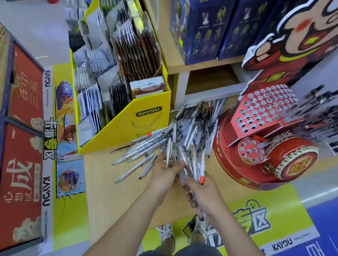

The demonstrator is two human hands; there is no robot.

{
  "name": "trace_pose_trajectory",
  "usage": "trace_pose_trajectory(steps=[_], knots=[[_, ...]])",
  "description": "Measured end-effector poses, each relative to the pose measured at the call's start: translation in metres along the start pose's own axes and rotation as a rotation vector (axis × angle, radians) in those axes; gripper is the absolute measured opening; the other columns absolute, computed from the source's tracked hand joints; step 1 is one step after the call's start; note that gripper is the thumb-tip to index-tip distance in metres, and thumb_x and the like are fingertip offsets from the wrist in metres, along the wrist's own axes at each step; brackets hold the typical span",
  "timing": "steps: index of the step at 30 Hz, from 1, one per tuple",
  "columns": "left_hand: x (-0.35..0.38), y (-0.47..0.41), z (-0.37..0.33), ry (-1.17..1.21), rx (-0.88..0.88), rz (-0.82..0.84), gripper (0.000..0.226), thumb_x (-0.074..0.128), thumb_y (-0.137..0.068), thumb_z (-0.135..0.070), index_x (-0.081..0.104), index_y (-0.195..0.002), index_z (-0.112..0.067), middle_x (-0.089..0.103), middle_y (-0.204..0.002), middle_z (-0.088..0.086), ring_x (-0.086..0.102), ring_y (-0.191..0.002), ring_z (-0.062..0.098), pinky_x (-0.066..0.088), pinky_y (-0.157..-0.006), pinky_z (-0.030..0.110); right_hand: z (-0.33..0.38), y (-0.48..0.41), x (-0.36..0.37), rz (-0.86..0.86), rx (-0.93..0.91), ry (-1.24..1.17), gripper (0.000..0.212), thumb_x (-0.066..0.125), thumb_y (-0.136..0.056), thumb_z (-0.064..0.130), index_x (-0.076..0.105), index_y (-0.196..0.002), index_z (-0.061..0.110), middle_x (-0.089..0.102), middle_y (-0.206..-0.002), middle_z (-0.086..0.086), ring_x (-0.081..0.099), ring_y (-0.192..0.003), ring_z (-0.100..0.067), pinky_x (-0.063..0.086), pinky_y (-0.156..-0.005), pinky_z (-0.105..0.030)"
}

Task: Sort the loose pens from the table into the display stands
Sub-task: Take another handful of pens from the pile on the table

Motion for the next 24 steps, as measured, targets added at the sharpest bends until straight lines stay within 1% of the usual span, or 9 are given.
trace_pose_trajectory(steps=[3,6,11,13,15,18,20,22,24], knots=[[-0.003,0.003,-0.004,-0.001,0.019,-0.004,0.020,0.063,-0.091,-0.008,0.048,-0.103,-0.010,0.053,-0.060,-0.004,0.045,-0.041,0.004,0.034,-0.040,0.016,0.000,0.004,-0.005,0.041,0.018,-0.053,0.015,0.058,-0.098,0.018,0.060,-0.106,0.005,0.053,-0.072,-0.008,0.047,-0.048,-0.017,0.032,-0.042,-0.024],[-0.005,0.006,-0.008,-0.037,0.048,-0.038,0.005,0.060,-0.093,-0.010,0.056,-0.094,-0.007,0.054,-0.051,-0.007,0.042,-0.044,0.009,0.033,-0.042,0.017,0.004,0.008,-0.008,0.042,-0.011,-0.019,0.009,0.058,-0.097,0.014,0.062,-0.101,0.006,0.052,-0.069,-0.007,0.046,-0.050,-0.014,0.032,-0.044,-0.025],[-0.009,0.015,-0.022,0.068,-0.004,-0.029,0.017,0.053,-0.099,-0.020,0.065,-0.093,-0.010,0.068,-0.079,0.008,0.035,-0.050,0.012,0.028,-0.043,0.019,0.018,0.014,-0.019,-0.009,-0.043,-0.034,0.006,0.059,-0.097,0.014,0.057,-0.091,0.016,0.041,-0.067,-0.002,0.039,-0.053,-0.012,0.030,-0.044,-0.023],[-0.005,0.022,-0.030,0.088,-0.012,0.045,0.021,0.049,-0.101,-0.023,0.064,-0.095,-0.010,0.069,-0.078,0.005,0.035,-0.050,0.011,0.027,-0.041,0.017,0.028,0.018,-0.021,-0.006,-0.073,-0.061,0.006,0.063,-0.094,0.016,0.057,-0.093,0.016,0.042,-0.064,0.003,0.038,-0.052,-0.011,0.028,-0.044,-0.022],[0.006,0.033,-0.037,0.091,0.024,0.092,0.024,0.048,-0.101,-0.027,0.065,-0.091,-0.013,0.066,-0.072,0.002,0.041,-0.051,0.011,0.032,-0.045,0.020,0.040,0.024,-0.017,0.019,-0.114,-0.118,0.009,0.065,-0.093,0.018,0.062,-0.100,0.013,0.045,-0.060,0.006,0.037,-0.050,-0.010,0.027,-0.043,-0.022],[0.025,0.046,-0.047,0.143,0.089,0.101,0.027,0.048,-0.100,-0.031,0.063,-0.087,-0.012,0.055,-0.065,0.012,0.050,-0.052,0.019,0.042,-0.055,0.029,0.058,0.035,-0.008,0.071,-0.178,-0.219,0.006,0.064,-0.093,0.016,0.065,-0.099,0.017,0.047,-0.058,0.001,0.037,-0.049,-0.009,0.024,-0.043,-0.021],[0.033,0.054,-0.054,0.140,0.126,0.066,0.029,0.048,-0.099,-0.035,0.062,-0.091,-0.011,0.053,-0.065,0.012,0.048,-0.051,0.019,0.039,-0.051,0.027,0.068,0.042,-0.007,0.103,-0.205,-0.242,0.003,0.063,-0.094,0.013,0.063,-0.093,0.017,0.048,-0.057,-0.001,0.037,-0.048,-0.009,0.022,-0.042,-0.020],[0.038,0.060,-0.064,0.095,0.156,0.061,0.035,0.050,-0.097,-0.043,0.062,-0.110,-0.013,0.063,-0.081,0.010,0.054,-0.057,0.016,0.040,-0.051,0.026,0.075,0.048,-0.010,0.127,-0.217,-0.247,0.006,0.063,-0.093,0.011,0.059,-0.089,0.014,0.049,-0.058,-0.001,0.039,-0.048,-0.008,0.023,-0.042,-0.020],[0.042,0.065,-0.074,0.000,0.180,0.088,0.035,0.047,-0.098,-0.047,0.055,-0.123,-0.023,0.065,-0.090,-0.002,0.059,-0.057,0.001,0.042,-0.053,0.022,0.082,0.052,-0.016,0.137,-0.223,-0.267,0.008,0.064,-0.092,0.010,0.057,-0.088,0.013,0.049,-0.059,-0.002,0.039,-0.048,-0.009,0.023,-0.042,-0.020]])
Point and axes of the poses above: each hand's wrist, its own y-axis away from the middle knuckle, its own x-axis out of the palm, z = x × y, the point moved 3 cm from there along -y, towards the middle knuckle
